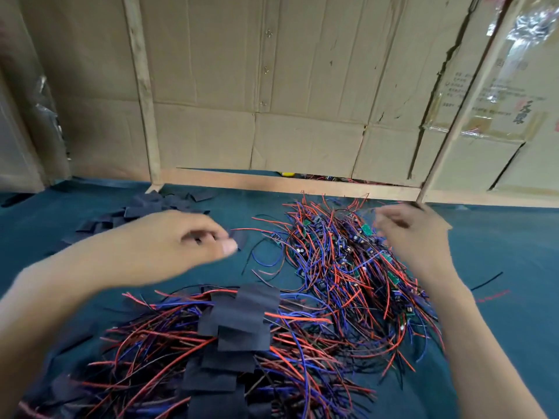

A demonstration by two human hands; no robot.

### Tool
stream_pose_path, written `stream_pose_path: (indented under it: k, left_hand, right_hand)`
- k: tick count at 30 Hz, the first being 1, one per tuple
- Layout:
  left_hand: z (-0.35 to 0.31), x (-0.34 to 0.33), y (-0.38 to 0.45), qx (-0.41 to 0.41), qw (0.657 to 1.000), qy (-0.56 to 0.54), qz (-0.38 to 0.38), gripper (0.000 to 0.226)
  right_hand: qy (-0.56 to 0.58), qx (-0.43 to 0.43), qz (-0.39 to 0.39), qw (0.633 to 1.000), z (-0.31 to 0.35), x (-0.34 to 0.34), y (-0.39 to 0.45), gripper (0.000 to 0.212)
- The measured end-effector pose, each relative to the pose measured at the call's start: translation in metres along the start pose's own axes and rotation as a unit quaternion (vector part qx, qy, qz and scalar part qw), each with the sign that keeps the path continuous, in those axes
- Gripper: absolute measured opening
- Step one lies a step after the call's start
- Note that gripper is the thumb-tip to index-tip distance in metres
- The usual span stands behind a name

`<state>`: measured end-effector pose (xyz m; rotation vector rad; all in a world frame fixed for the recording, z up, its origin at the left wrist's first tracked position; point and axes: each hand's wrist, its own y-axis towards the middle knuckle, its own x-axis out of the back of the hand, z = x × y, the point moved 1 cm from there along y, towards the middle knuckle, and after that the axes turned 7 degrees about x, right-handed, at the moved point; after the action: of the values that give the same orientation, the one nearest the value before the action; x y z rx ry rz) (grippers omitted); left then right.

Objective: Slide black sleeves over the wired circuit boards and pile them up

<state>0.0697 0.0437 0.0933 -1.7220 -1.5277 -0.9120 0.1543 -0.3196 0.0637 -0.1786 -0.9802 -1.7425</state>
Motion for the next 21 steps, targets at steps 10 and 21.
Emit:
stream_pose_path:
  k: [10, 21]
  left_hand:
    - [0.122, -0.058, 0.059, 0.199, 0.962, 0.169, -0.085, 0.062]
    - [0.103, -0.067, 0.064, 0.047, 0.971, 0.236, -0.001, 0.074]
  right_hand:
    - [-0.203, -0.015, 0.287, 0.936, -0.043, -0.069, -0.003, 0.047]
    - [-0.203, -0.023, 0.268, 0.941, -0.039, -0.059, 0.001, 0.023]
